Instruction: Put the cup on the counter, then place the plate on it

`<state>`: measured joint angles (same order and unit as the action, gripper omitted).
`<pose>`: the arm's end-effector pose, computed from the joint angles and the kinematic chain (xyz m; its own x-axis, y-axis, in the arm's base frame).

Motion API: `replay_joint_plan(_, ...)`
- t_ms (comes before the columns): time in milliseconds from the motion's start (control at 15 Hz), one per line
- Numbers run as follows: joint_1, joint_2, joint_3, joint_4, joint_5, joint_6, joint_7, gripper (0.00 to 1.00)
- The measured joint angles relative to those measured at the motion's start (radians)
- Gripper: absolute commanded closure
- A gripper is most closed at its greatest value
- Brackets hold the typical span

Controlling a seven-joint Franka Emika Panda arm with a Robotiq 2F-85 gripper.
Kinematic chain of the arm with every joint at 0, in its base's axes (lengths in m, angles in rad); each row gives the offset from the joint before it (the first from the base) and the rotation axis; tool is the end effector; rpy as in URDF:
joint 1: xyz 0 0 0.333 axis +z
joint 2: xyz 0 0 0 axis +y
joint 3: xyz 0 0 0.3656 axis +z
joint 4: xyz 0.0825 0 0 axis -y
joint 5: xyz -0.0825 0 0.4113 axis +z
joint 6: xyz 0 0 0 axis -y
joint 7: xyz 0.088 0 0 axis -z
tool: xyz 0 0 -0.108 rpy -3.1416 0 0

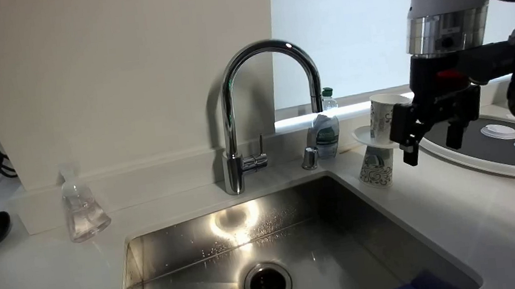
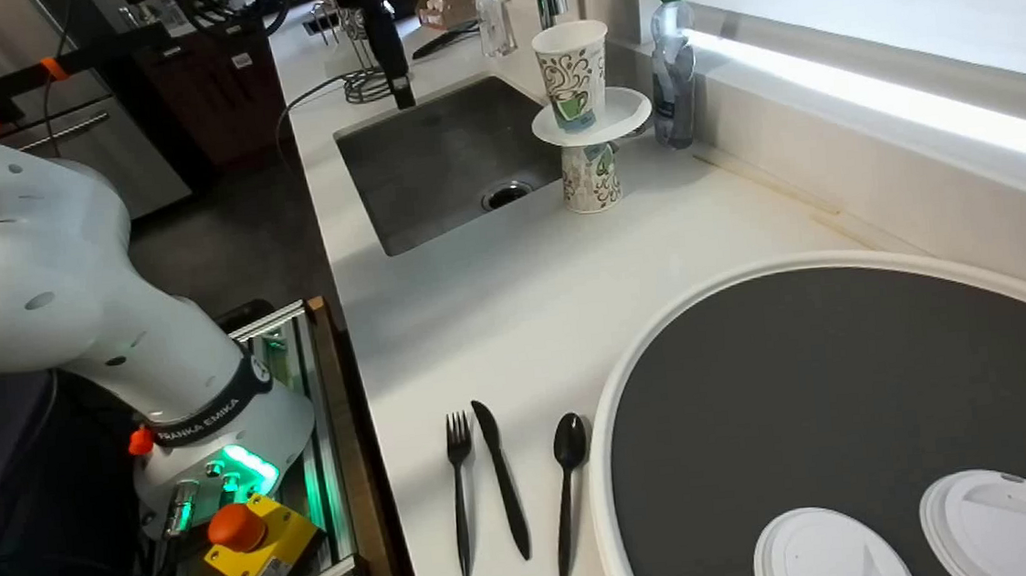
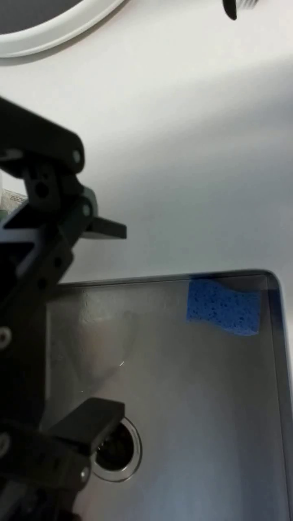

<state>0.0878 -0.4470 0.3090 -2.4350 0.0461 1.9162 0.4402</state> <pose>0.3730 0.1689 0.4838 0.9944 -0.0978 -0.0411 -0.0924 -0.9886 0.1187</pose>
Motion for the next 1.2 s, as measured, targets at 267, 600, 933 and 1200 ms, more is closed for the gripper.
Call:
replay_joint_plan(267, -0.003, 0.0, -0.02, 0.001, 0.001, 0.0, 0.018, 0.0)
replay_joint_plan(600, -0.034, 0.0, -0.099, 0.023, 0.009, 0.012, 0.062, 0.0)
replay_joint_plan(933, -0.074, -0.004, -0.132, 0.052, 0.014, 0.071, 0.133, 0.0)
replay_joint_plan(1200, -0.101, -0.004, -0.132, 0.052, 0.013, 0.145, 0.212, 0.0)
